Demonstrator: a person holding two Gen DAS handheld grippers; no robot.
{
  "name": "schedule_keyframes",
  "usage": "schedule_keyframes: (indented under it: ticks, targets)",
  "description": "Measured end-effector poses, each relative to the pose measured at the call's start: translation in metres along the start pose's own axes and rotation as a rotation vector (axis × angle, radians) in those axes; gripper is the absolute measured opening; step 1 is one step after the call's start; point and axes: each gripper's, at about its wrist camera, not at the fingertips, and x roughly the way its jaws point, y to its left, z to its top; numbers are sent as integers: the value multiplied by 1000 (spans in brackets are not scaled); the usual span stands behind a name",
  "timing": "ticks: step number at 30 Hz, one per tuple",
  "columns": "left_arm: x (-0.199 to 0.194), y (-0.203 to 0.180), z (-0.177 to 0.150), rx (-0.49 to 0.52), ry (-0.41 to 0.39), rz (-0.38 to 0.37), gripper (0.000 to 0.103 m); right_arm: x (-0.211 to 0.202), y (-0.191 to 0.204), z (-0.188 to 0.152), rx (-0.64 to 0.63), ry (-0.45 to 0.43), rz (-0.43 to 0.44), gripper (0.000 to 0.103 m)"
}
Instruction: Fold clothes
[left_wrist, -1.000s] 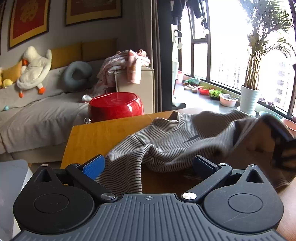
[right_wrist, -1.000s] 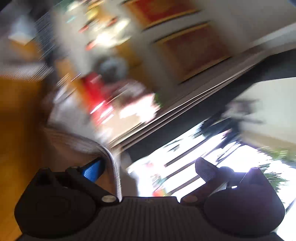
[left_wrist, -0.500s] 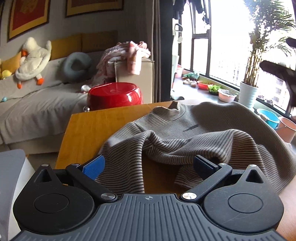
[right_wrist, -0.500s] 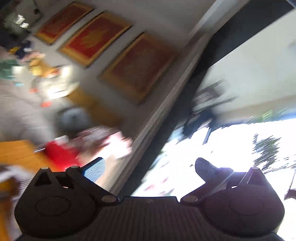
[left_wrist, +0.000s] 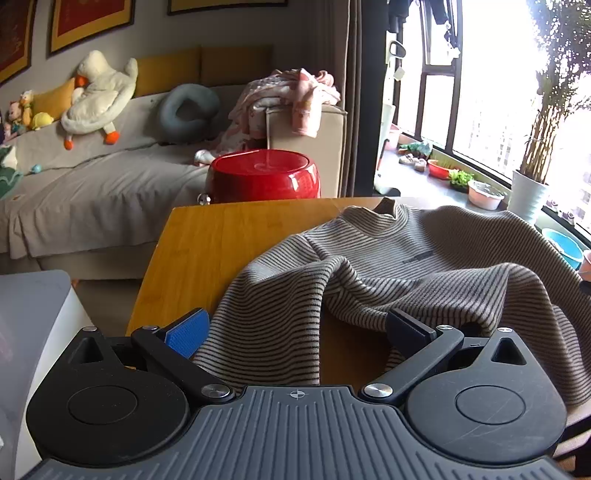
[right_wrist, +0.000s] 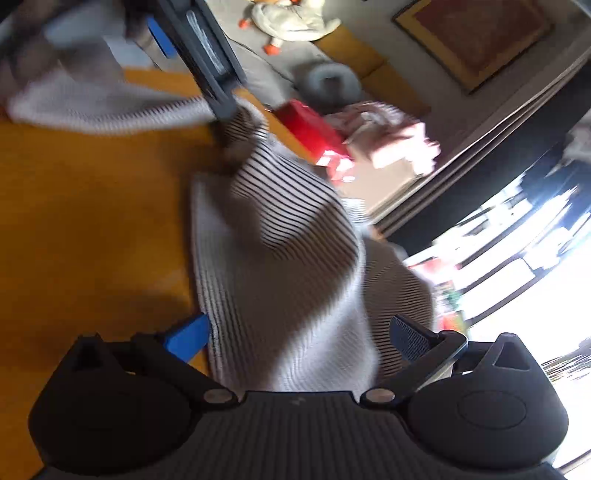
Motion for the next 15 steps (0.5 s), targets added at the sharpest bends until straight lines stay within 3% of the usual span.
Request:
schedule_keyframes:
  ticks: [2, 4, 10, 12, 15]
  targets:
    - [-1, -2, 0, 6, -5, -9, 103, 5, 3, -2, -59, -36, -119, 103]
    - [-2, -4, 0, 15, -8, -19, 103, 7, 4, -3, -129, -117, -299, 103]
    - [-1, -8, -1, 28, -7, -34, 103, -2, -43, 26, -49, -294, -664, 103]
    - [-2, -8, -2, 32, -7, -43, 103, -3, -62, 36, 15, -299, -665, 103]
    - [1, -6, -1, 26, 3, -43, 103, -10, -86, 40, 132, -262, -468, 103]
